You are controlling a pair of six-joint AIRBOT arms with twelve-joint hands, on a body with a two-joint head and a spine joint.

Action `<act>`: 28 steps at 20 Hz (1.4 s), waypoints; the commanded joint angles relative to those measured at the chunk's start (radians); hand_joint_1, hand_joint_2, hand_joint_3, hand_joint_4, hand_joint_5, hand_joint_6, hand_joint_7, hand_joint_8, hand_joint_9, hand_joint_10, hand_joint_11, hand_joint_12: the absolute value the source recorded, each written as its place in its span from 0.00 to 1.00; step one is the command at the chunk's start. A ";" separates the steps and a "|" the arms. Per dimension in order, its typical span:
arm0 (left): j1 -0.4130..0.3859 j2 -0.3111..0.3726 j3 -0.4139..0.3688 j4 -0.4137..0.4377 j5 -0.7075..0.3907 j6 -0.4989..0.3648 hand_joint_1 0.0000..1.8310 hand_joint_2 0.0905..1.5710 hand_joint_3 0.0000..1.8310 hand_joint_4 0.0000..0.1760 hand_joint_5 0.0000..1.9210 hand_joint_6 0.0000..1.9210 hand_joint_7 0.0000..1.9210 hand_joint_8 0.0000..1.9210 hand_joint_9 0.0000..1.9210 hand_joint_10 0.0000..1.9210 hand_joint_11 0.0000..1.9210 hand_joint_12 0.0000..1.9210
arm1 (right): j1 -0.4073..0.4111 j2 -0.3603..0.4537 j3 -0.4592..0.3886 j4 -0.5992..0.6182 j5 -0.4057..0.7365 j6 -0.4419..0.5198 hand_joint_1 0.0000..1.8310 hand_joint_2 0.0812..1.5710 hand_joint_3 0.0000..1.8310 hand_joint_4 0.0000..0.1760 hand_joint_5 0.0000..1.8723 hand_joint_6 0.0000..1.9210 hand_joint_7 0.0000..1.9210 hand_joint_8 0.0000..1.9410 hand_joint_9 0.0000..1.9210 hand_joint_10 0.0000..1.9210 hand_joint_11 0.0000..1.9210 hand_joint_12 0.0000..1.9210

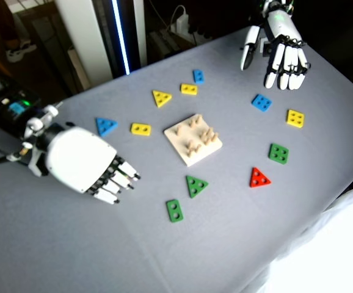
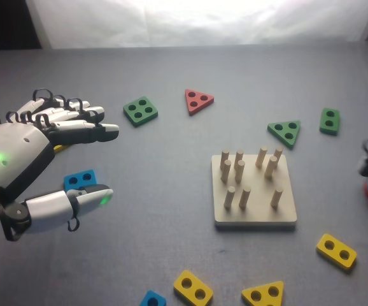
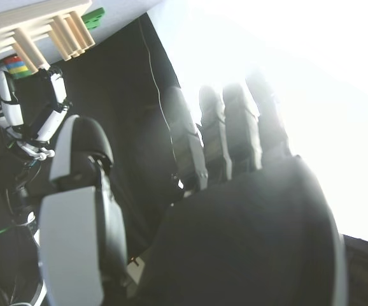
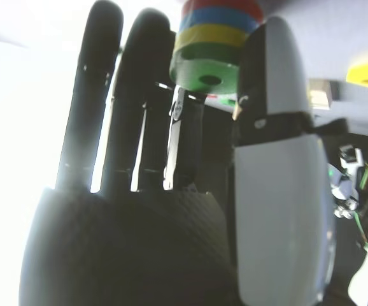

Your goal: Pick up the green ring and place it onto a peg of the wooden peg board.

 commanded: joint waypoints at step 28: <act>-0.008 -0.013 0.007 0.017 -0.126 -0.016 0.44 0.68 0.00 0.14 0.33 0.00 0.19 0.00 0.14 0.00 0.00 0.33 | 0.290 -0.122 0.033 -0.524 0.017 0.199 0.68 0.66 0.00 0.00 0.58 0.39 0.56 0.47 0.57 0.55 0.52 0.75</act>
